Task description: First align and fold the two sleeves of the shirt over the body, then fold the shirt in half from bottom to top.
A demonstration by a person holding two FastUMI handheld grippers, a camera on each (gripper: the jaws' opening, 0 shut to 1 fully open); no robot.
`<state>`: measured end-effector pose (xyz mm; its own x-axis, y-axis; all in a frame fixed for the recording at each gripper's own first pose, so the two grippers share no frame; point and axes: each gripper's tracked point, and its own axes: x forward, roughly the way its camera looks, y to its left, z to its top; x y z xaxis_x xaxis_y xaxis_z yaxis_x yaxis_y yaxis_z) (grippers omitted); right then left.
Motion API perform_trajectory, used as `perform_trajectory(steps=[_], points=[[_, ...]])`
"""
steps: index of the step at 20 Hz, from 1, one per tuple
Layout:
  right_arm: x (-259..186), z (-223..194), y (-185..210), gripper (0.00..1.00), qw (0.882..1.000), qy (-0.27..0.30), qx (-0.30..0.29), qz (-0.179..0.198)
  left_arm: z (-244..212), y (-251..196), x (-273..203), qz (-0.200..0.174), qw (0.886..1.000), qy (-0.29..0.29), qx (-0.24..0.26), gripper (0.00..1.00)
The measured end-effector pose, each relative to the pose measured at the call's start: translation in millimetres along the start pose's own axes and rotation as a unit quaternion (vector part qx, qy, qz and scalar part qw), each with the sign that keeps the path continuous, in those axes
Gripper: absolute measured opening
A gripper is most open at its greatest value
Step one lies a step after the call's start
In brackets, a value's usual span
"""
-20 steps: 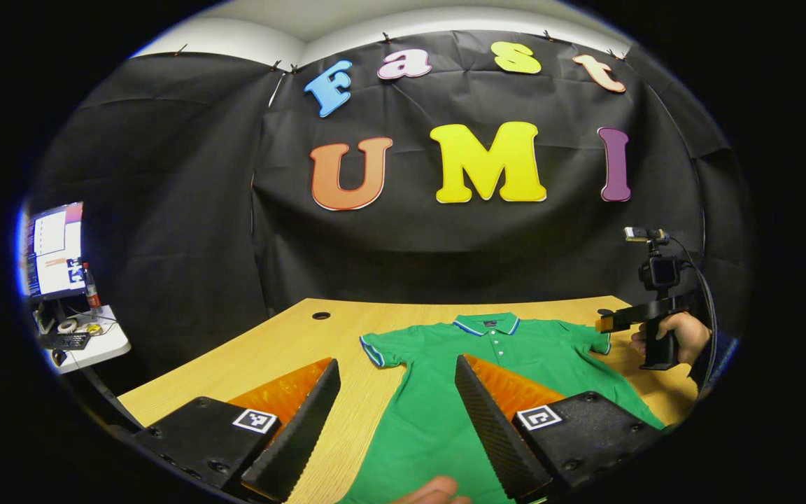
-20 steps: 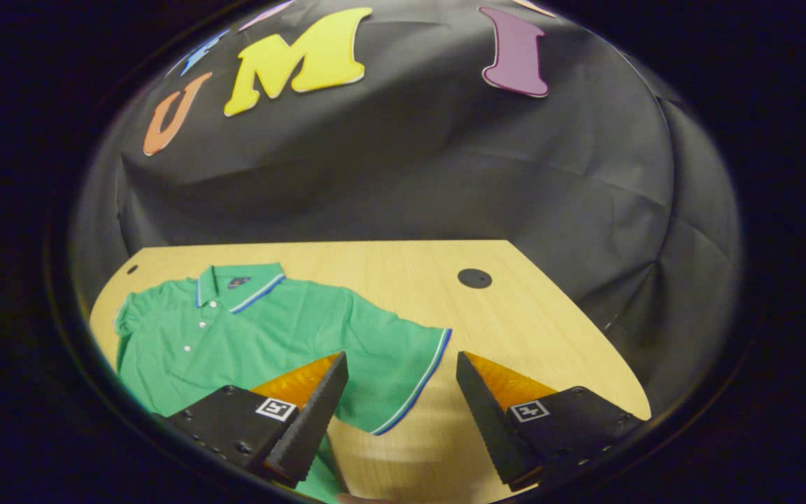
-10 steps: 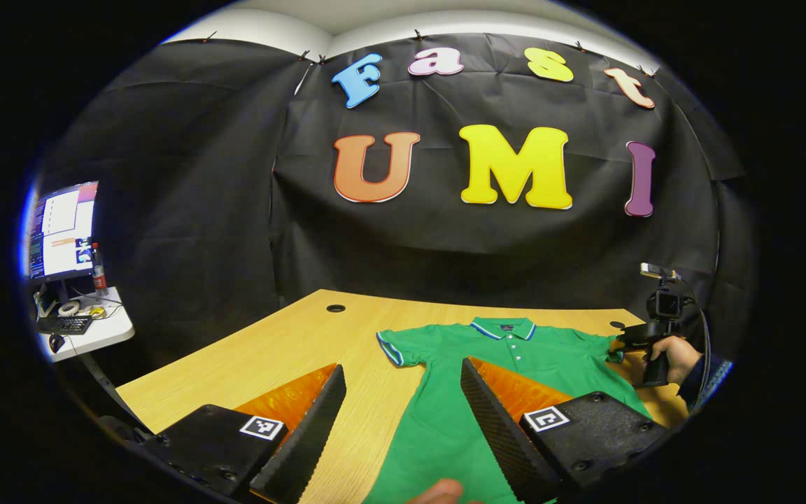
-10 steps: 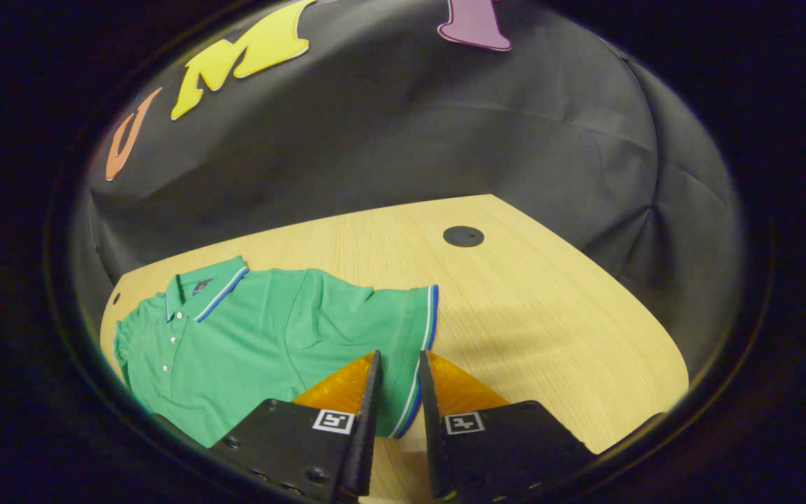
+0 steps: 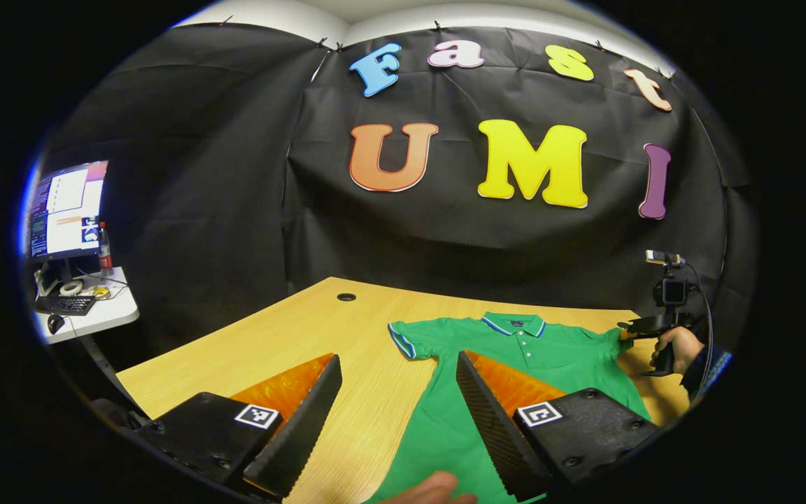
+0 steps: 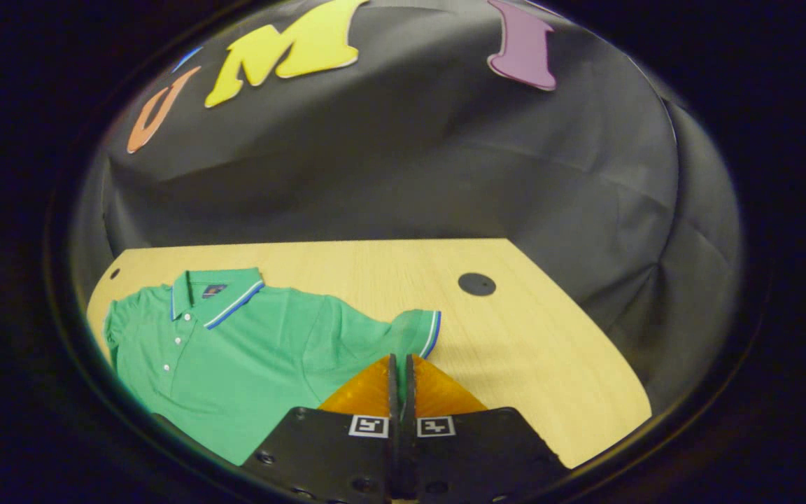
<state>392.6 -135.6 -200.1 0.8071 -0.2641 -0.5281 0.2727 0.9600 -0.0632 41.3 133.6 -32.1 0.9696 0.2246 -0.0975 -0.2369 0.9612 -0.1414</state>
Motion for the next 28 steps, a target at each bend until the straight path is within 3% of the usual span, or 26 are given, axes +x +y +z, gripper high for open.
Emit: perform_trajectory(steps=[7,11,12,14,16,21,24,25,26,28], points=[[-24,24,69,0.0,0.995,-0.049,-0.079,0.032,1,-3,6,-0.01,1.0,-0.011,-0.01,1.0],[-44,30,124,0.0,0.994,-0.051,-0.049,0.087,-2,-14,9,-0.02,1.0,-0.009,-0.02,1.0],[-53,37,136,0.08,0.992,-0.058,-0.038,0.108,-3,-17,9,-0.023,1.0,-0.008,-0.019,1.0],[-77,49,143,0.53,0.988,-0.078,-0.028,0.134,-6,-26,9,-0.028,1.0,-0.011,-0.003,1.0],[-98,57,130,0.97,0.987,-0.096,-0.027,0.123,-5,-24,9,-0.017,1.0,-0.016,0.014,1.0],[-188,74,95,0.95,0.976,-0.163,-0.03,0.139,12,-22,1,0.011,0.999,-0.052,0.008,1.0],[-247,68,61,0.95,0.967,-0.212,-0.033,0.135,12,-19,-2,0.034,0.999,-0.036,0.02,1.0],[-265,62,49,0.96,0.965,-0.224,-0.032,0.136,17,-22,-3,0.036,0.998,-0.037,0.023,0.88],[-284,55,37,0.95,0.963,-0.232,-0.029,0.136,21,-25,-1,0.039,0.998,-0.036,0.024,1.0],[-316,38,13,0.95,0.958,-0.25,-0.022,0.139,22,-25,10,0.046,0.998,-0.023,0.026,1.0]])
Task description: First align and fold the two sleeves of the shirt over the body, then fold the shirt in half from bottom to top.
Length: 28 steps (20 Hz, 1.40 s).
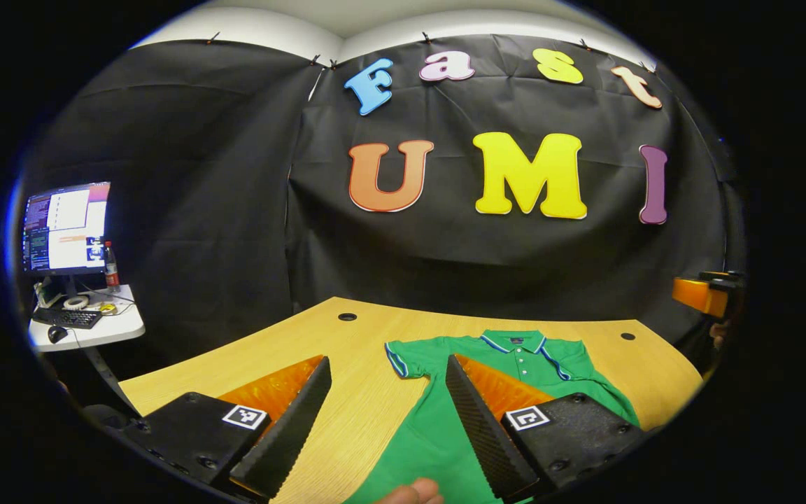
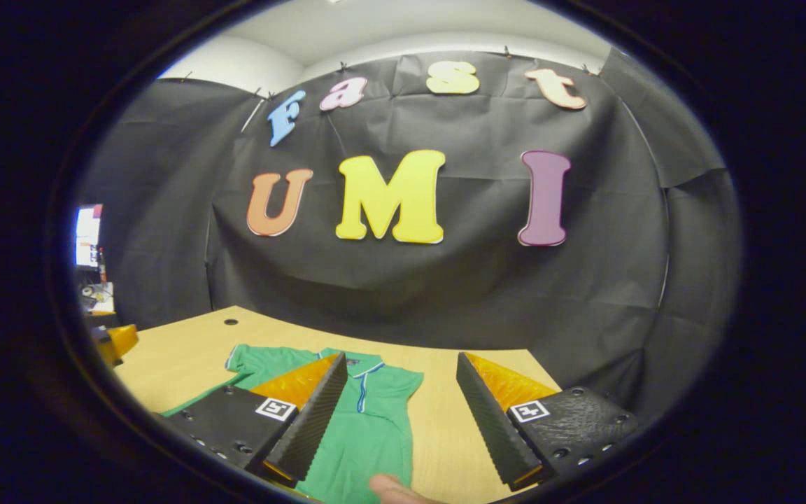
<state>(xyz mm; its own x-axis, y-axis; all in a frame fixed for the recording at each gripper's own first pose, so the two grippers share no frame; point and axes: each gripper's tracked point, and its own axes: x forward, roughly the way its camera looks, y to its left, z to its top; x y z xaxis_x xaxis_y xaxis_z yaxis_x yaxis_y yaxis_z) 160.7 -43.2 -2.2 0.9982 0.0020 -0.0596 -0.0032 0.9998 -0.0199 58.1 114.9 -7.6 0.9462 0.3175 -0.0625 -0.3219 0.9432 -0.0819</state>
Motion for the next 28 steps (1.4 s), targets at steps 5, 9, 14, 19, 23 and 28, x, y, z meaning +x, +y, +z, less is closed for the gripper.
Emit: perform_trajectory(steps=[5,9,14,19,23,28], points=[[-68,-28,-34,0.95,1.0,-0.018,-0.014,0.001,13,-5,64,0.012,0.999,0.014,-0.026,1.0],[-89,-60,-30,0.95,0.999,0.002,-0.014,0.052,-23,7,166,0.039,0.997,0.057,-0.04,1.0],[-86,-82,-26,0.95,0.996,0.006,-0.015,0.084,-93,9,253,0.038,0.989,0.139,-0.04,1.0],[-67,-112,-13,0.95,0.994,0.036,-0.008,0.098,-114,6,285,0.026,0.983,0.179,-0.036,1.0],[-56,-126,-9,0.95,0.993,0.057,0.017,0.105,-136,4,297,0.027,0.974,0.219,-0.043,0.97],[-55,-127,-18,0.95,0.994,0.05,0.007,0.096,-146,3,309,0.009,0.967,0.253,-0.039,0.79]])
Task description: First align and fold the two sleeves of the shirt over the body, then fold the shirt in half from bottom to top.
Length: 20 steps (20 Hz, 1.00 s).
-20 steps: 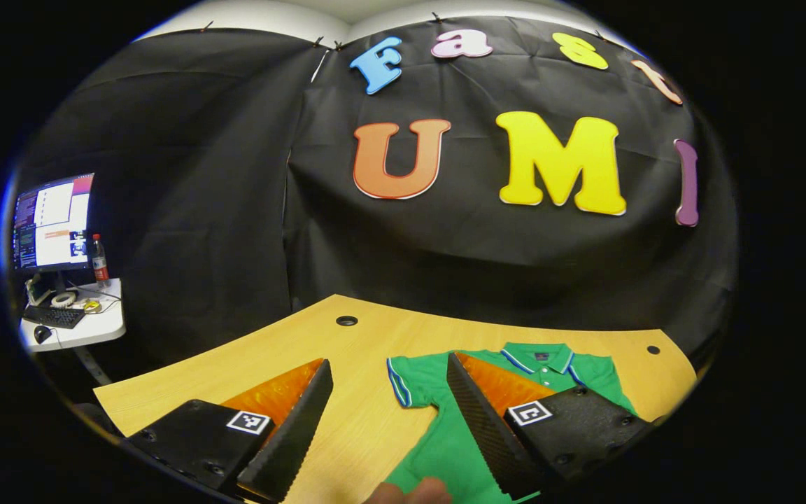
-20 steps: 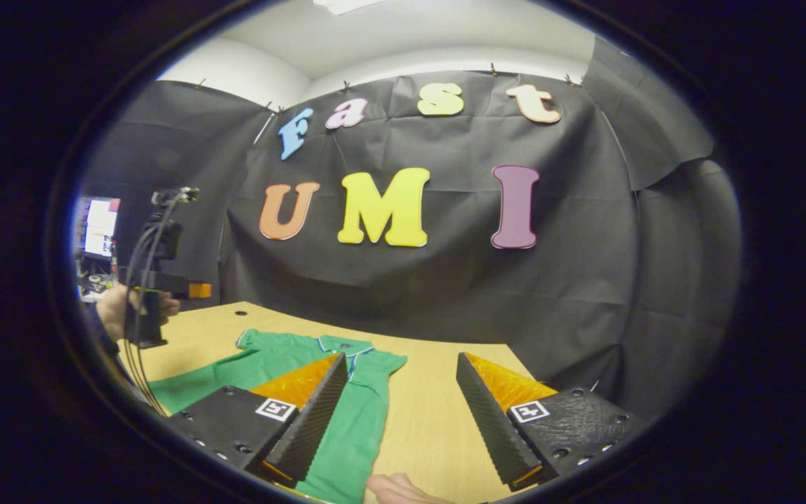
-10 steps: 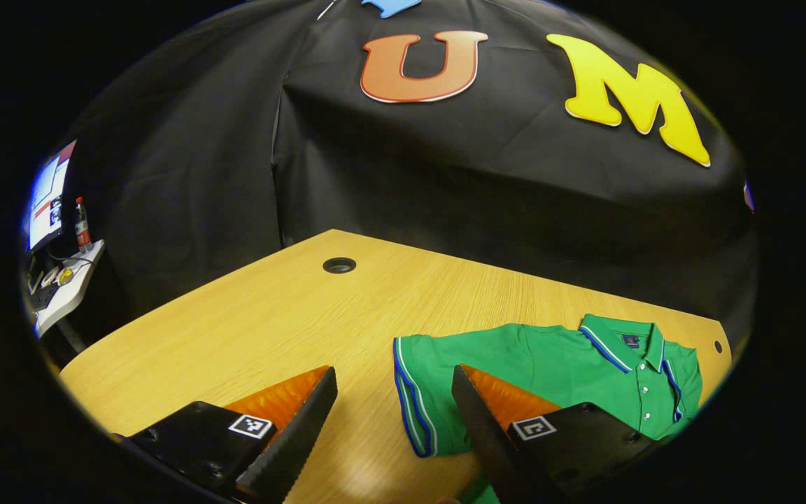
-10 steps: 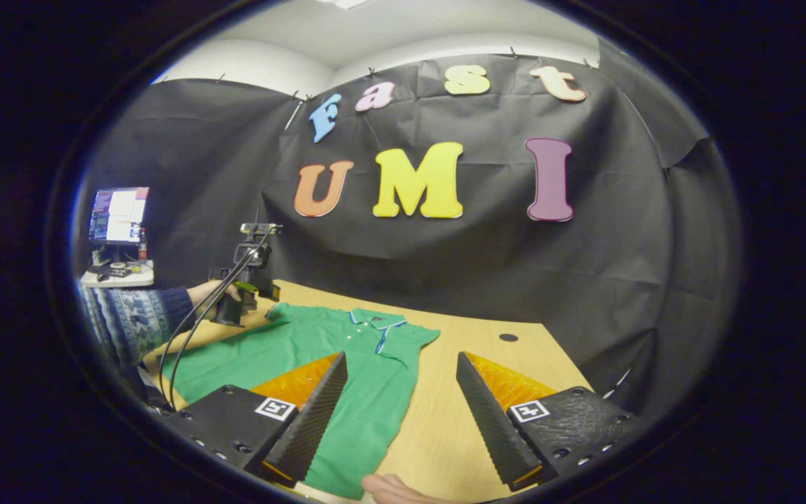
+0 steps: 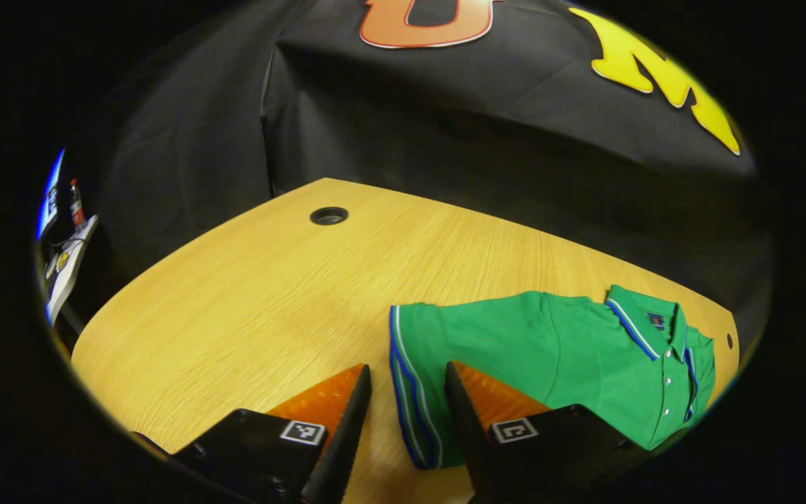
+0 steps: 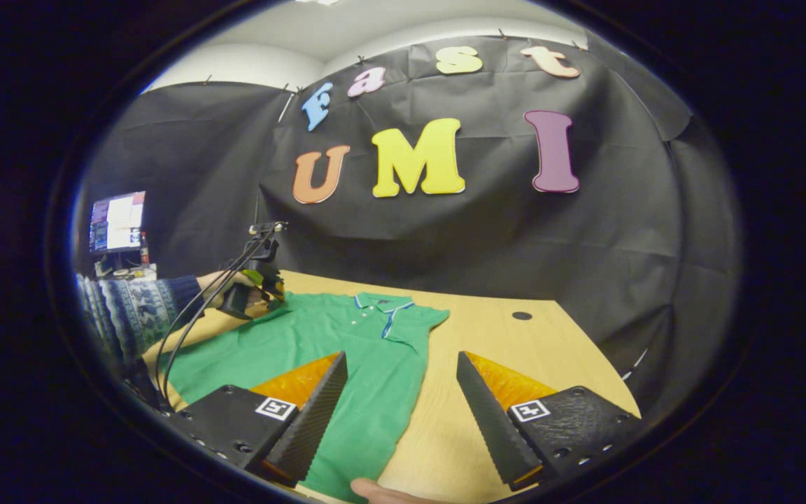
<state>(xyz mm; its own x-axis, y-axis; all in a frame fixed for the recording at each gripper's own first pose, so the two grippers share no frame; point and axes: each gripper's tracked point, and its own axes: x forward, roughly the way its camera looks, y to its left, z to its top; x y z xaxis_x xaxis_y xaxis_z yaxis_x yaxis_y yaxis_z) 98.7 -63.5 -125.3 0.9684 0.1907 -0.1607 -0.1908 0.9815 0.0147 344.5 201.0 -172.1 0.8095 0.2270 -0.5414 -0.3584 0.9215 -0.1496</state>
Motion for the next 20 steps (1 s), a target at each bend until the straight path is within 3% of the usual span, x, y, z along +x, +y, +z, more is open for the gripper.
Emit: perform_trajectory(steps=[1,2,3,5,9,20], points=[[0,-3,1,0.95,1.0,0.001,0.001,0.002,3,1,4,0.002,1.0,-0.003,0.014,0.54],[0,-5,2,0.95,1.0,0.005,0.004,0.003,3,-3,4,-0.003,1.0,0.004,0.027,0.5],[1,-7,2,0.94,1.0,0.009,0.005,0.003,4,-7,2,-0.009,0.999,0.009,0.044,0.27],[2,-11,2,0.96,1.0,0.013,0.007,0.004,6,-9,-1,-0.002,0.998,0.012,0.064,0.09],[3,-17,-3,0.95,1.0,0.018,0.007,-0.002,22,-29,-15,0.002,0.997,-0.008,0.079,0.06],[2,-24,-11,0.94,0.998,0.028,0.052,-0.004,34,-123,-45,-0.017,0.981,-0.024,0.193,0.09]])
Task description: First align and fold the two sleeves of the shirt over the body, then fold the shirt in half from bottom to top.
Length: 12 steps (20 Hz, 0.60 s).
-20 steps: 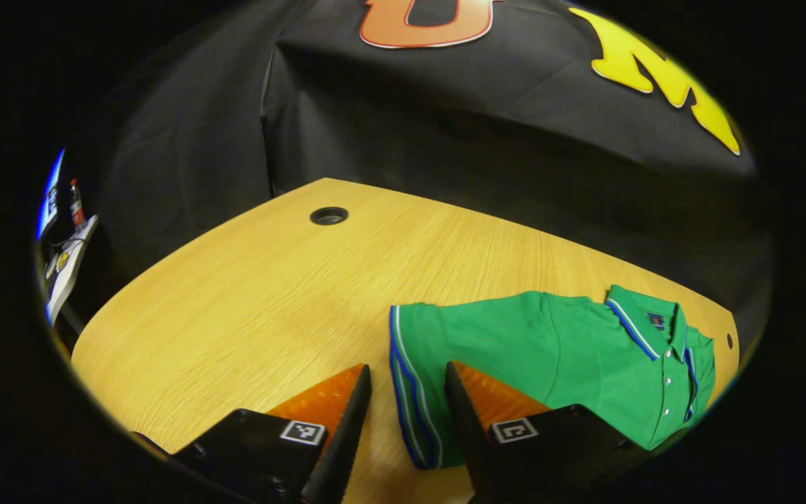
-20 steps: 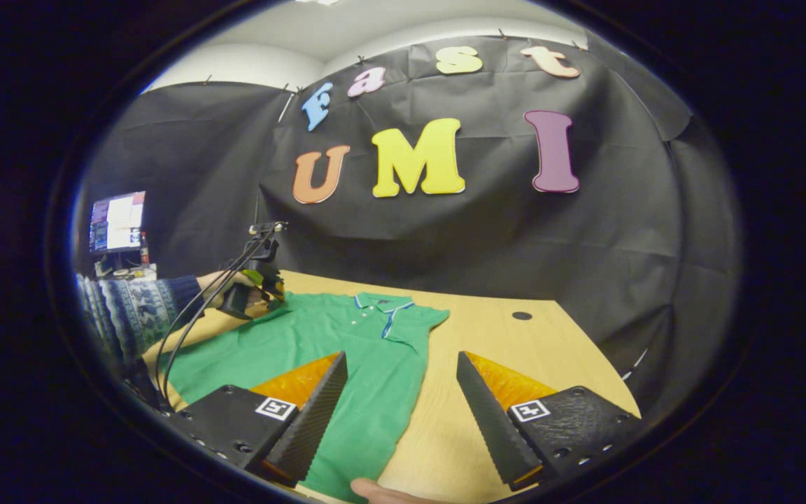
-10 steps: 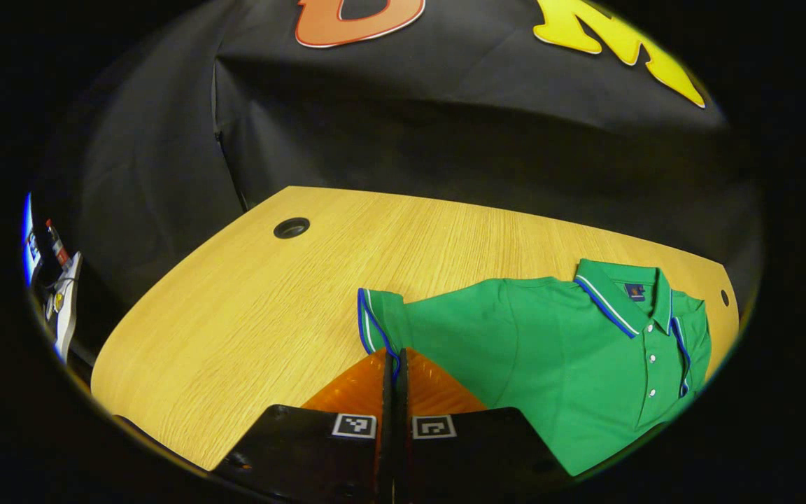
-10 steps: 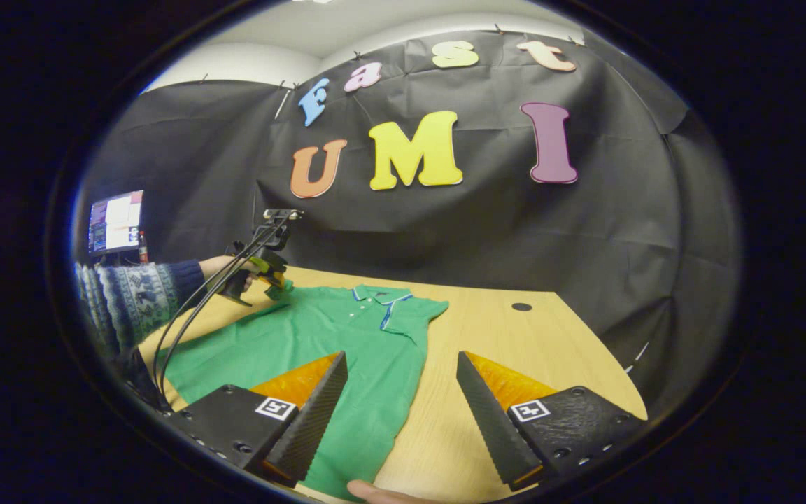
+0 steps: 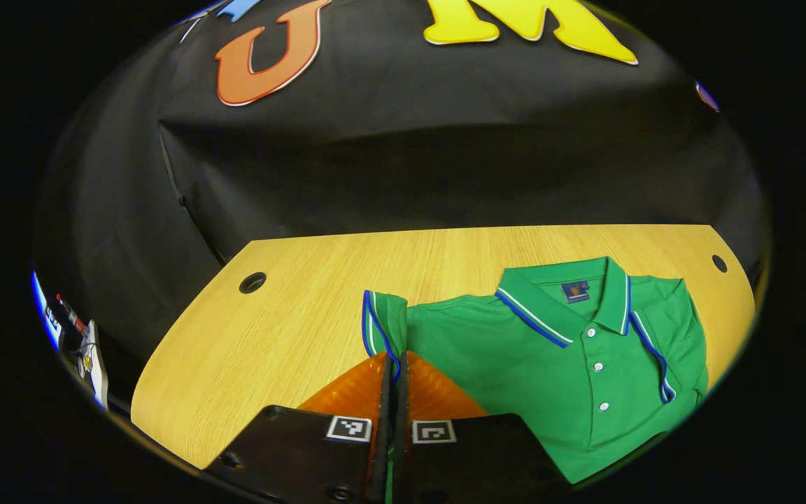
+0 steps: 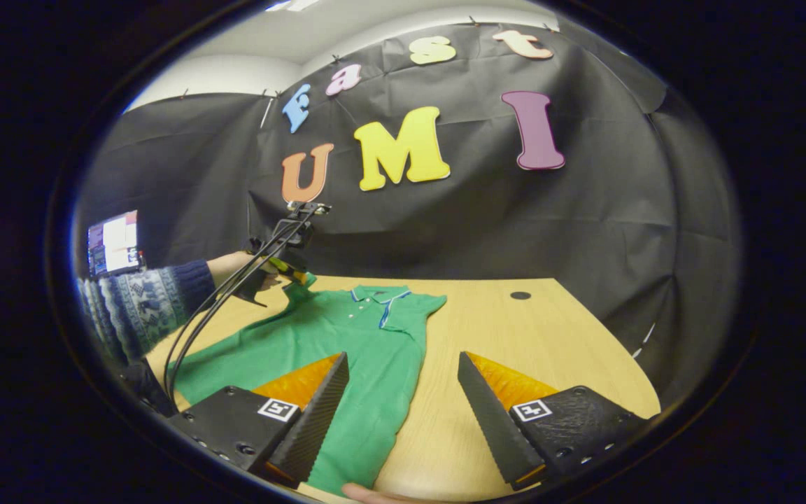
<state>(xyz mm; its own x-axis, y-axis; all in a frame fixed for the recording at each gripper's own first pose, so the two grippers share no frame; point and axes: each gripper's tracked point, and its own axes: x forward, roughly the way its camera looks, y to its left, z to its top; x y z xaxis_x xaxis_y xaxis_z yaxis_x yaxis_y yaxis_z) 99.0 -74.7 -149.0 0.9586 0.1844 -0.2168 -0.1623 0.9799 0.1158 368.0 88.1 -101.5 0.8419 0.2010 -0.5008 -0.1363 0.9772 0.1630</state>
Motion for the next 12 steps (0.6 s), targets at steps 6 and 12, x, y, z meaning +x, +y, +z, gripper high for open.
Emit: perform_trajectory(steps=[6,12], points=[[2,-6,-1,0.96,1.0,0.012,0.0,-0.018,9,-49,-35,-0.036,0.999,-0.009,-0.026,0.76],[-15,2,6,0.96,0.999,0.0,0.003,-0.04,23,-38,-104,-0.044,0.994,-0.074,-0.067,1.0]])
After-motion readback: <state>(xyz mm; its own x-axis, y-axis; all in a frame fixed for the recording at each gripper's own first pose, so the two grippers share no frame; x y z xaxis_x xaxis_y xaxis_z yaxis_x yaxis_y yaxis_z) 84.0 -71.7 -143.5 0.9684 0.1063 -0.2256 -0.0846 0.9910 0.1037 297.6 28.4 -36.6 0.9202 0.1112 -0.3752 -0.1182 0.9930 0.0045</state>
